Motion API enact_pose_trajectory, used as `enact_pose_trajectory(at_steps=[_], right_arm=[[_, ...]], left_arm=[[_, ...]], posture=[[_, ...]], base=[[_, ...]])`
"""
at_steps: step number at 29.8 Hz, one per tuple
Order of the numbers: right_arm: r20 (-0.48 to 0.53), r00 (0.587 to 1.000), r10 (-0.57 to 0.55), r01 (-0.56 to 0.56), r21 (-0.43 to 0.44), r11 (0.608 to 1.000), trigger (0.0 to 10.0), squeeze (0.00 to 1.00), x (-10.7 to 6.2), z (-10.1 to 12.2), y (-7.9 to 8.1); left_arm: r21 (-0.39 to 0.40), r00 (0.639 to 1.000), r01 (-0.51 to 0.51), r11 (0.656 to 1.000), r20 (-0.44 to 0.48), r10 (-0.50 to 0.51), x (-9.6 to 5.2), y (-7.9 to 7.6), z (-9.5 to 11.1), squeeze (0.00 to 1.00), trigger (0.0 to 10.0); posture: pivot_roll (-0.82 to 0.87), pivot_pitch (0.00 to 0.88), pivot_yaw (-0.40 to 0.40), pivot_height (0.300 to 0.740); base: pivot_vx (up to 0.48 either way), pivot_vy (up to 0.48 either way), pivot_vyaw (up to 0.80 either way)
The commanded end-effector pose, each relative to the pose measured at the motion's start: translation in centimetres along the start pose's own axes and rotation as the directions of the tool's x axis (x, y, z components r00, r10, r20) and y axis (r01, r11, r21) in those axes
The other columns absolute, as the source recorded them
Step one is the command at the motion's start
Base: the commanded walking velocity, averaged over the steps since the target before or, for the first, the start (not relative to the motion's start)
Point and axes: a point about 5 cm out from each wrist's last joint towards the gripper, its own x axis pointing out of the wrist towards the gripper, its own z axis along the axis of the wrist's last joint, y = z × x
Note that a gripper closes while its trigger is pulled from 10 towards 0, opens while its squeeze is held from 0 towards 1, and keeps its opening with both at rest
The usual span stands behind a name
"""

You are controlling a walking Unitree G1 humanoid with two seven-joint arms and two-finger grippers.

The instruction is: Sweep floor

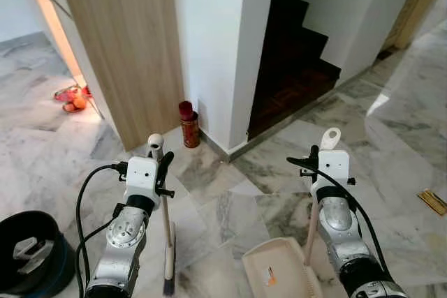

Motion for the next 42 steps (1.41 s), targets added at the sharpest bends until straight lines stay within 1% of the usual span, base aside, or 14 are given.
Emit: enact_pose_trajectory(at_steps=[1, 5, 21, 42], right_arm=[[0.031, 1.0, -0.007, 0.007, 0.012, 1.0, 10.0, 0.0, 0.48, 0.88, 0.08], [0.031, 0.999, -0.009, 0.009, 0.013, 1.0, 10.0, 0.0, 0.46, 0.86, 0.08], [0.032, 0.999, -0.008, 0.008, 0.012, 1.0, 10.0, 0.0, 0.48, 0.91, 0.12], [0.029, 0.999, -0.014, 0.014, 0.01, 1.0, 10.0, 0.0, 0.3, 0.68, 0.18]], left_arm=[[0.022, 1.0, -0.007, 1.0, 0.024, 0.006, 0.34, 0.41, 0.58, 0.0, 10.0], [0.025, 1.0, -0.004, 1.0, 0.023, 0.003, 0.36, 0.37, 0.58, 0.0, 10.0], [0.022, 1.0, -0.007, 1.0, 0.027, 0.007, 0.36, 0.31, 0.64, 0.0, 10.0], [0.019, 1.0, -0.001, 1.0, 0.028, 0.0, 0.31, 0.28, 0.58, 0.0, 10.0]], posture=[[0.1, 0.0, 0.02, 0.74], [0.1, 0.0, 0.02, 0.74], [0.1, 0.0, 0.016, 0.74], [0.1, 0.0, 0.019, 0.74]], base=[[0.0, 0.0, -0.8], [0.0, 0.0, -0.8], [0.0, -0.284, -0.8], [0.0, 0.0, -0.8]])
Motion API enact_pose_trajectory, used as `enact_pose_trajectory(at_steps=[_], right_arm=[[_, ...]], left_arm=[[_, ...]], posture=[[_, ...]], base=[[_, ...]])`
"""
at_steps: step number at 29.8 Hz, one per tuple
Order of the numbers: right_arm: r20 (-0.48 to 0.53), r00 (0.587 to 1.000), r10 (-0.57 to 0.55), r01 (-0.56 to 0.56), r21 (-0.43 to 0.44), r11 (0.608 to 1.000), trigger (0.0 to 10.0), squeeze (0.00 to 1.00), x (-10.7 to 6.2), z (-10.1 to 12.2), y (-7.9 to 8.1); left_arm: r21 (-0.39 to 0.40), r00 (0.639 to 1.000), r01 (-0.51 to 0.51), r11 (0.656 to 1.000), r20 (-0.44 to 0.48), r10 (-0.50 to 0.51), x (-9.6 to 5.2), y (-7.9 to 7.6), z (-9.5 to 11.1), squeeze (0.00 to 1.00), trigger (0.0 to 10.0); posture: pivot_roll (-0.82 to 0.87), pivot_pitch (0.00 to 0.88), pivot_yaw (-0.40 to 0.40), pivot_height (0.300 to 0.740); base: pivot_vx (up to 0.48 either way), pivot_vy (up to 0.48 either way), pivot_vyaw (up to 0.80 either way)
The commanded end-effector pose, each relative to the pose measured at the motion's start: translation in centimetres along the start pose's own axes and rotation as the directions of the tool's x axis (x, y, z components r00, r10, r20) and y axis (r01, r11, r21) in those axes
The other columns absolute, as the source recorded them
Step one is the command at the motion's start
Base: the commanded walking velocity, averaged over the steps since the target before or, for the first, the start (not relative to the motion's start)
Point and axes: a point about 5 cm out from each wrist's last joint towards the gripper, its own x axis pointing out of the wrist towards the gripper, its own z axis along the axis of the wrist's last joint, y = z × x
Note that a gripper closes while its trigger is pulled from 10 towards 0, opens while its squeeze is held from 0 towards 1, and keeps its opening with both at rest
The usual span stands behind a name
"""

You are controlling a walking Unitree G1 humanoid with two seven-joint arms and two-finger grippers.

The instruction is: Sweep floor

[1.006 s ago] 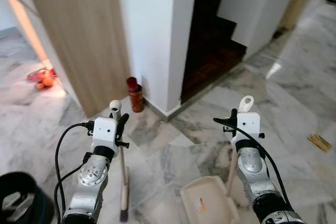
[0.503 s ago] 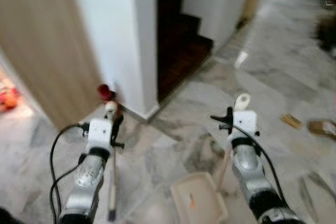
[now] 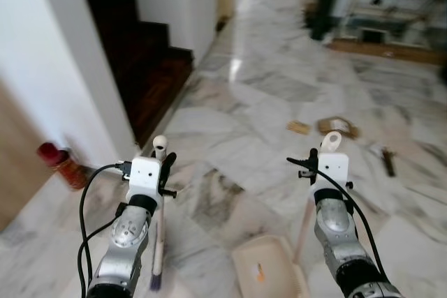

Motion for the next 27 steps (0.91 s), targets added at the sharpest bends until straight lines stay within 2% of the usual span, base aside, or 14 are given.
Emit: enact_pose_trajectory(at_steps=[1, 10, 14, 20, 22, 27], right_arm=[[0.049, 0.999, 0.004, -0.004, -0.001, 1.0, 10.0, 0.0, 0.5, 1.1, 0.2], [0.068, 0.998, 0.005, -0.004, -0.006, 1.0, 10.0, 0.0, 0.3, 1.2, -0.2], [0.121, 0.992, 0.015, -0.016, 0.006, 1.0, 10.0, 0.0, -0.4, 1.7, -0.7], [0.162, 0.986, 0.03, -0.031, 0.008, 0.999, 10.0, 0.0, -1.8, 1.7, -1.2], [0.145, 0.989, 0.026, -0.03, 0.027, 0.999, 10.0, 0.0, -2.4, 1.2, -1.2], [0.123, 0.992, 0.02, -0.026, 0.051, 0.998, 10.0, 0.0, -2.6, 0.9, -0.9]], left_arm=[[0.0, 0.999, -0.005, 1.0, 0.038, 0.005, 0.2, 0.3, 0.7, 0.0, 10.0], [-0.011, 0.999, 0.004, 1.0, 0.04, -0.003, 0.2, -0.1, 0.7, 0.0, 10.0], [-0.018, 0.999, 0.001, 1.0, 0.041, -0.001, 0.0, -0.1, 0.6, 0.0, 10.0], [-0.026, 0.999, -0.001, 1.0, 0.04, 0.002, -0.3, 0.0, 0.4, 0.0, 10.0], [-0.035, 0.999, 0.005, 0.999, 0.044, -0.003, -0.4, -0.2, 0.5, 0.0, 10.0], [-0.038, 0.999, 0.01, 0.999, 0.048, -0.008, -0.2, -0.3, 0.6, 0.0, 10.0]], posture=[[0.1, 0.0, 0.019, 0.74], [0.09, 0.0, 0.011, 0.74], [0.09, 0.0, 0.008, 0.74], [0.08, 0.0, 0.01, 0.74], [0.08, 0.0, 0.01, 0.74], [0.08, 0.0, 0.016, 0.74]], base=[[0.0, 0.0, -0.8], [0.0, 0.0, -0.8], [0.0, 0.0, -0.74], [0.0, 0.0, 0.0], [0.0, 0.0, 0.0], [0.0, 0.0, 0.0]])
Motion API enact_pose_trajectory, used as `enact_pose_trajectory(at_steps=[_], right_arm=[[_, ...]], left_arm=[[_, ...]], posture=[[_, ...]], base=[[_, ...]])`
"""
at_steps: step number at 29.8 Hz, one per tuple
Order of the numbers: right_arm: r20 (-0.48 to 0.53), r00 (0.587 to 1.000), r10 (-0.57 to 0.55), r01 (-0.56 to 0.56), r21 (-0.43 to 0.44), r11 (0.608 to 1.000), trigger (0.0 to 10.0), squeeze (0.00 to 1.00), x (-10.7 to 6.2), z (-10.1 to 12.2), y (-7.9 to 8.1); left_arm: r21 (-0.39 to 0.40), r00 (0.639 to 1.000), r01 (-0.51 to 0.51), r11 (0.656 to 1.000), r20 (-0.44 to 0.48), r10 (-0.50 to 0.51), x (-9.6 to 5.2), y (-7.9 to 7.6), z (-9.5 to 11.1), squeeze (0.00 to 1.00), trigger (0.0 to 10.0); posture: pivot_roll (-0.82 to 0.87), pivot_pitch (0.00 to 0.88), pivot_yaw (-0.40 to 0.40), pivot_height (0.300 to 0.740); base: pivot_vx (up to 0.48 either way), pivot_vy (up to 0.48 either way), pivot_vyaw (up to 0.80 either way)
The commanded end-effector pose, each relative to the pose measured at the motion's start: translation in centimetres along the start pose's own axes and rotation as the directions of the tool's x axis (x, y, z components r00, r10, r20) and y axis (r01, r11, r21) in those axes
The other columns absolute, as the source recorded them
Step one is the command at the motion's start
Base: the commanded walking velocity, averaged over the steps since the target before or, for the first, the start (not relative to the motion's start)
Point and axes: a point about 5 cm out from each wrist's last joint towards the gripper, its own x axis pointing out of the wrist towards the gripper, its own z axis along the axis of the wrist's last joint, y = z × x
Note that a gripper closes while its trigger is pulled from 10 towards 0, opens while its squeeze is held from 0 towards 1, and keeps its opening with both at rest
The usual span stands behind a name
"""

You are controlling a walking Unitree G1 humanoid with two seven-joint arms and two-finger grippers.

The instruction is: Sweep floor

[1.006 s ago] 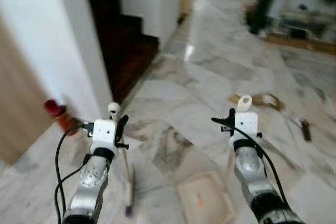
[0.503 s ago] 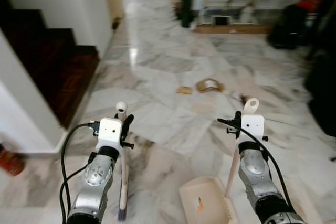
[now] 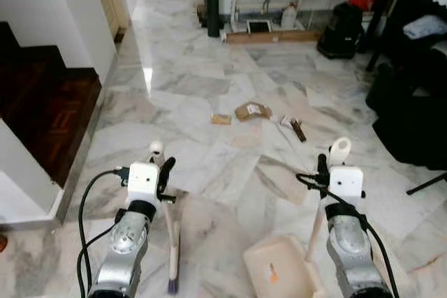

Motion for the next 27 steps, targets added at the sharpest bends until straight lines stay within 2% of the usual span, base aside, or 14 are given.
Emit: enact_pose_trajectory(at_steps=[1, 6, 19, 27], right_arm=[[0.045, 0.999, -0.003, 0.002, 0.007, 1.0, 10.0, 0.0, 0.6, 1.2, 0.0], [0.047, 0.999, -0.015, 0.014, 0.015, 1.0, 10.0, 0.0, 1.6, 1.7, -0.1], [0.051, 0.997, -0.052, 0.051, 0.017, 0.999, 10.0, 0.0, 4.5, 3.1, -0.8], [0.054, 0.997, -0.06, 0.059, 0.018, 0.998, 10.0, 0.0, 5.1, 3.3, -1.1]], left_arm=[[0.004, 0.998, 0.003, 1.0, 0.055, -0.003, 0.6, 0.2, 1.2, 0.0, 10.0], [0.006, 0.999, 0.0, 1.0, 0.045, 0.0, 1.3, 0.3, 1.1, 0.0, 10.0], [0.016, 0.997, -0.03, 0.999, 0.069, 0.029, 3.7, 1.4, 2.1, 0.0, 10.0], [0.021, 0.994, -0.07, 0.997, 0.085, 0.068, 4.0, 2.4, 2.2, 0.0, 10.0]], posture=[[0.08, 0.0, 0.016, 0.74], [0.07, 0.0, 0.018, 0.74], [0.07, 0.0, 0.01, 0.74], [0.08, 0.0, -0.004, 0.74]], base=[[0.0, 0.0, 0.0], [0.097, 0.0, 0.0], [0.369, 0.0, 0.0], [0.382, 0.0, 0.0]])
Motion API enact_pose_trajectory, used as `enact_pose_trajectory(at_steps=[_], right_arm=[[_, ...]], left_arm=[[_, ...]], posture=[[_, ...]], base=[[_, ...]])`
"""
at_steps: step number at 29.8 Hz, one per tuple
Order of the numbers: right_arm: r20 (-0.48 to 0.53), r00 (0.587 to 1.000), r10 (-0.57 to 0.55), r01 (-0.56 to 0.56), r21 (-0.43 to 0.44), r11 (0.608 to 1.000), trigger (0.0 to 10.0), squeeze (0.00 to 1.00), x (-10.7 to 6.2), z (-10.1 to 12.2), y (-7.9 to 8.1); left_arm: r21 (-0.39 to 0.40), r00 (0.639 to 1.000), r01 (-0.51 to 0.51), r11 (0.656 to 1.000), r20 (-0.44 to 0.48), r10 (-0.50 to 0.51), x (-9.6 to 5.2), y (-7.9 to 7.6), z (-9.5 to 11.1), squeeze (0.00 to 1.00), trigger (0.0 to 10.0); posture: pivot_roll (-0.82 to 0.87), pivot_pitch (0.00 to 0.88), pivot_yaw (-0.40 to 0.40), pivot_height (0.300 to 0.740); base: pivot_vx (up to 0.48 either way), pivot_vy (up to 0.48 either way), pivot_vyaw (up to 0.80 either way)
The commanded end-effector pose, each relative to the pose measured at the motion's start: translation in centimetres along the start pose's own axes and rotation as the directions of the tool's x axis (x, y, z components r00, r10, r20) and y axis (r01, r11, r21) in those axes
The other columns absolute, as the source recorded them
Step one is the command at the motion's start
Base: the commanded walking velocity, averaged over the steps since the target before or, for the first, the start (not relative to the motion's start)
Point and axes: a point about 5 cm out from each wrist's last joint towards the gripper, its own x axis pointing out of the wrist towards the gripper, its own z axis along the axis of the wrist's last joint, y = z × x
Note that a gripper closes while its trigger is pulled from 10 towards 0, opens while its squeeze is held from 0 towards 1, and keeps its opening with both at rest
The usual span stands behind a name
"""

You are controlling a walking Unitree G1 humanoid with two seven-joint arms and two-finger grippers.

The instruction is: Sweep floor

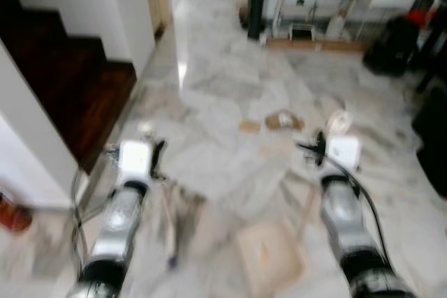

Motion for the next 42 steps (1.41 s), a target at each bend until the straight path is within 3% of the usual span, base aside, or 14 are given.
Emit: enact_pose_trajectory(at_steps=[1, 17, 25, 42], right_arm=[[0.006, 0.999, -0.043, 0.043, -0.034, 0.998, 10.0, 0.0, 0.2, -0.1, -1.8], [0.008, 0.995, -0.095, 0.096, -0.043, 0.994, 10.0, 0.0, 0.4, -0.1, -3.6], [0.022, 0.997, -0.078, 0.079, -0.04, 0.996, 10.0, 0.0, 0.1, -0.1, -3.6], [0.076, 0.994, -0.073, 0.079, -0.073, 0.994, 10.0, 0.0, 0.0, 1.1, -6.0]], left_arm=[[-0.014, 0.998, 0.033, 0.999, 0.059, -0.032, 0.8, -1.3, 1.2, 0.0, 10.0], [-0.005, 0.999, 0.018, 1.0, 0.048, -0.018, 0.8, -0.6, 0.6, 0.0, 10.0], [0.0, 0.999, 0.019, 1.0, 0.039, -0.019, -0.1, -0.5, 0.0, 0.0, 10.0], [0.007, 0.998, 0.001, 1.0, 0.063, -0.001, -1.6, 0.3, 0.4, 0.0, 10.0]], posture=[[0.08, 0.0, -0.006, 0.74], [0.05, 0.0, 0.002, 0.74], [0.05, 0.0, 0.014, 0.74], [0.04, 0.0, 0.027, 0.74]], base=[[0.382, 0.0, 0.0], [0.367, 0.0, 0.0], [0.348, 0.0, 0.0], [0.339, 0.0, 0.0]])
